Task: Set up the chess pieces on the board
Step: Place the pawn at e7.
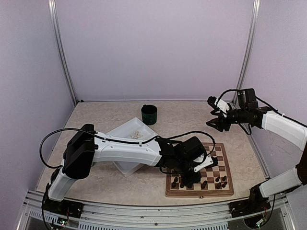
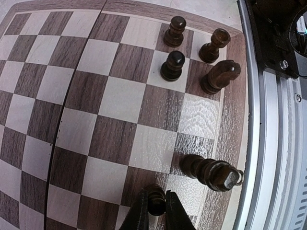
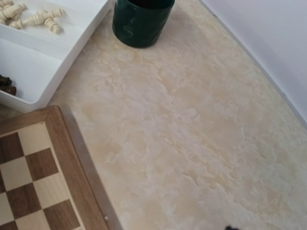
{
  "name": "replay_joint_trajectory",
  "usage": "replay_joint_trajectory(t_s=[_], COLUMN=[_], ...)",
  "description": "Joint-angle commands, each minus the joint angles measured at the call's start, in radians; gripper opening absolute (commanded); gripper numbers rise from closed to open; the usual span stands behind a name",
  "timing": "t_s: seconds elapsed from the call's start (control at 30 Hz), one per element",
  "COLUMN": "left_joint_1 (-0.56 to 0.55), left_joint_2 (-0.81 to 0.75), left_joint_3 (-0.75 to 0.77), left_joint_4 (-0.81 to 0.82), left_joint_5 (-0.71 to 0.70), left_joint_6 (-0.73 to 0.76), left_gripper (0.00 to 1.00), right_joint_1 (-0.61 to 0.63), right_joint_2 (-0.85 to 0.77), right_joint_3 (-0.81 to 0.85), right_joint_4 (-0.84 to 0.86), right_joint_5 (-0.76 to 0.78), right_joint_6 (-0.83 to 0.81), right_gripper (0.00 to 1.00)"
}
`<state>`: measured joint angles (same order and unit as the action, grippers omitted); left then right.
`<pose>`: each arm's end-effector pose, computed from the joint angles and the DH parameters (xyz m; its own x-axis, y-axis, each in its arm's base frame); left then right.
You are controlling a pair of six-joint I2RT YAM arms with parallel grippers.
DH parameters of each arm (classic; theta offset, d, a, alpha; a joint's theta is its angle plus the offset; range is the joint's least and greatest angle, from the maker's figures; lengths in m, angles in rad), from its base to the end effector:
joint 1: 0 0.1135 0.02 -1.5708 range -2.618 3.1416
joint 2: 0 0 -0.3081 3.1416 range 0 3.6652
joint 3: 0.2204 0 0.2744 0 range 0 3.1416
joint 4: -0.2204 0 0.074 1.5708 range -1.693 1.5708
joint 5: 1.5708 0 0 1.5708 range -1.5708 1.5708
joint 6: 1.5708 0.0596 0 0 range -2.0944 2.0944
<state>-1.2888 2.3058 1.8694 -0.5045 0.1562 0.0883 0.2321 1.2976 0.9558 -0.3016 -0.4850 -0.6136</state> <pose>0.1505 -0.5529 0.1759 -0.1381 0.7896 -0.5979 0.9903 0.1177 -0.0733 0.2959 0.0985 0.3009 -0.1511 -0.5592 -0.8152 -0.7993 0.5543 -0.2320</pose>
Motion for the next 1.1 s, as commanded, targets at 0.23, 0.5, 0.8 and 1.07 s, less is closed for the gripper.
replay_joint_trajectory(t_s=[0.23,0.5,0.8,1.07], left_joint_1=[-0.004,-0.004,-0.004,0.043], left_joint_2=[0.026,0.03,-0.054,-0.253], left_joint_3=[0.041,0.045,0.047,-0.064], left_joint_4=[-0.003,-0.004,0.004,-0.05], left_joint_5=[-0.037,-0.045,-0.06,-0.213], left_joint_6=[0.01,0.01,0.01,-0.013], left_gripper=[0.2,0.24,0.29,0.3], right_joint_1=[-0.007,-0.007,-0.007,-0.007], right_joint_2=[-0.002,0.007,0.007,0.055], right_joint_3=[-0.01,-0.005,0.036,0.336], right_joint_4=[-0.003,-0.011,-0.034,-0.271], right_joint_5=[-0.036,-0.046,-0.078,-0.128], right_joint_6=[-0.01,-0.012,0.019,-0.057], right_gripper=[0.63,0.63,0.63,0.65])
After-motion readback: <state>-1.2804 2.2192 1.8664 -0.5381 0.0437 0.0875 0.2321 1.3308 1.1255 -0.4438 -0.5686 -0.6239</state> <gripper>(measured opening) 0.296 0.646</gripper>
